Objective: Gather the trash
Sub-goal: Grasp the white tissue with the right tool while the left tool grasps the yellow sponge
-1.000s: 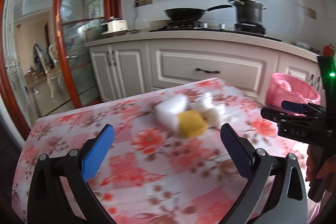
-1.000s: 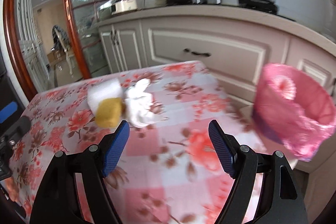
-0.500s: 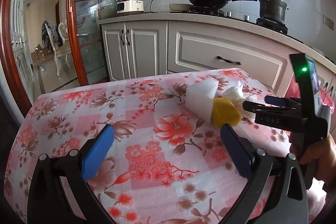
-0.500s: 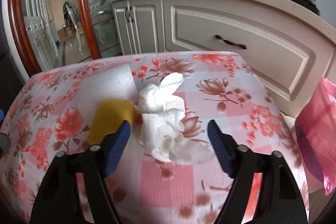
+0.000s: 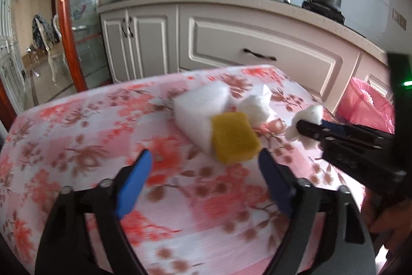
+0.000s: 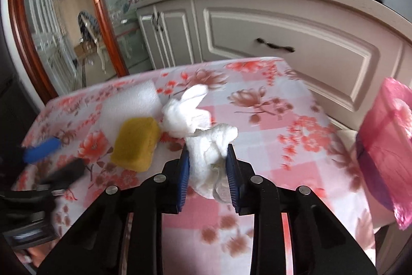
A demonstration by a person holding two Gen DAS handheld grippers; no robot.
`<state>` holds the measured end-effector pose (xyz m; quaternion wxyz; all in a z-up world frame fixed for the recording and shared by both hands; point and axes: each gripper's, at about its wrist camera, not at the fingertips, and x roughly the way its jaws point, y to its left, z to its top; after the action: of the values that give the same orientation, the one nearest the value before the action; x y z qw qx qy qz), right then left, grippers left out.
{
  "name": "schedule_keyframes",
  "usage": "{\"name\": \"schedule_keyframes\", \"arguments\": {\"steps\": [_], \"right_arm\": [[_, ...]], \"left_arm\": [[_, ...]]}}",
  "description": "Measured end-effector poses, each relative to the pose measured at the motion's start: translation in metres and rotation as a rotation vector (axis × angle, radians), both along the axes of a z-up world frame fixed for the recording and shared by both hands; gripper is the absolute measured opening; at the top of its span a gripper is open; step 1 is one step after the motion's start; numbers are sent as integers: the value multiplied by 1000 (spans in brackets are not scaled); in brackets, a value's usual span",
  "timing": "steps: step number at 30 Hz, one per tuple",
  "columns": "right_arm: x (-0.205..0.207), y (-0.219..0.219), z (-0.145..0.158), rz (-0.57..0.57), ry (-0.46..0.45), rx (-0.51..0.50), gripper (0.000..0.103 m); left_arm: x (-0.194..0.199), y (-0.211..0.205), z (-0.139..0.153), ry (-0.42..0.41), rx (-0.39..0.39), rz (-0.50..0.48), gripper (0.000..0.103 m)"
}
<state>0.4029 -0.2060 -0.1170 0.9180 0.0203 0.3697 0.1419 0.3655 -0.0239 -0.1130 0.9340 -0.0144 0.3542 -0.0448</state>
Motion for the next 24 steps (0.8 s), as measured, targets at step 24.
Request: {"name": "schedule_keyframes", "arguments": {"steps": [24], "right_arm": [[-37, -53, 18, -24, -40, 98, 27]], "left_arm": [[41, -51, -28, 95, 100, -18, 46]]}}
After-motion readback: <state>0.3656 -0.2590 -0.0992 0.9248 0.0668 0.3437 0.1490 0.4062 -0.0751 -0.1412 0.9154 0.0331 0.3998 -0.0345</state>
